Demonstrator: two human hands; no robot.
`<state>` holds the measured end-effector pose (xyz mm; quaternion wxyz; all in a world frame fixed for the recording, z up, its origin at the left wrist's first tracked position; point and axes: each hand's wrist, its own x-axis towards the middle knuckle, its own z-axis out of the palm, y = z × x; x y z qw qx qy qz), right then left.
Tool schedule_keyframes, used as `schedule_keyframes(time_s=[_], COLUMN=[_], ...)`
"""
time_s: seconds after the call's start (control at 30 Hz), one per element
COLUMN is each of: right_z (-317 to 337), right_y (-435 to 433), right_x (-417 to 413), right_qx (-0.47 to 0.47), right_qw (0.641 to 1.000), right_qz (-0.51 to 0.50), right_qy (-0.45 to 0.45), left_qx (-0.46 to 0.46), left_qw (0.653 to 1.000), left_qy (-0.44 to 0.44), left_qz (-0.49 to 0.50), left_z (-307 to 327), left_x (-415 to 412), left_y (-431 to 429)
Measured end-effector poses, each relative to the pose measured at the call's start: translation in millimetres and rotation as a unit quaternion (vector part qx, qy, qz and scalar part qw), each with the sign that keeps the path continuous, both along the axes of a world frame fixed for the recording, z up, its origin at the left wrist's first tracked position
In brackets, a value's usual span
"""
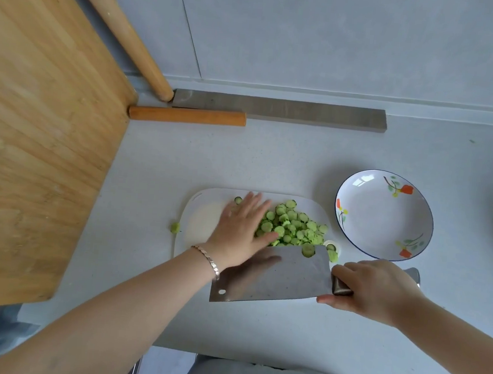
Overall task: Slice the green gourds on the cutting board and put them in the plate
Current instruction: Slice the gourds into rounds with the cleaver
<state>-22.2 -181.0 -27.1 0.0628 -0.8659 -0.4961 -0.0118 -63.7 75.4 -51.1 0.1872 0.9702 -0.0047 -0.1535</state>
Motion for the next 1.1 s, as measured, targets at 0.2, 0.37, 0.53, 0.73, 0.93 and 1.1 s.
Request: schedule_keyframes(time_s=[0.2, 0.37, 0.53, 0.73, 0.93, 1.1], right_z=[-1.5, -4.3, -3.2, 22.5, 14.2, 8.2], right_y=[8.8, 8.5, -3.0, 1.7, 28.3, 37.0], right_x=[-1.8, -4.1, -0.8, -4.3, -8.5, -10.9], right_qx=[0.006, -0.005, -0.015, -0.108, 0.013, 0.051], right_qw=[1.0, 1.0, 1.0, 0.969, 0.903, 0.871], right_qz=[0.012, 0.018, -0.007, -0.182, -0.316, -0.345], right_qy=[-0.002, -0.003, 0.003, 0.126, 0.292, 0.345], left_qx=[-0.033, -0.01, -0.001, -0.01, -0.002, -0.024], left_qw=[0.997, 0.997, 0.996, 0.9, 0.913, 0.901], left_qy=[0.041, 0.077, -0.021, -0.075, 0.073, 0.062], left_qz=[-0.055, 0.017, 0.091, 0.429, 0.401, 0.428], left_z=[4.7, -2.6, 1.3, 0.4, -35.3, -46.0], left_x=[6.1, 12.6, 5.5, -25.5, -49.1, -43.4], left_y=[-43.0, -38.8, -4.5, 77.9, 101.1, 99.9])
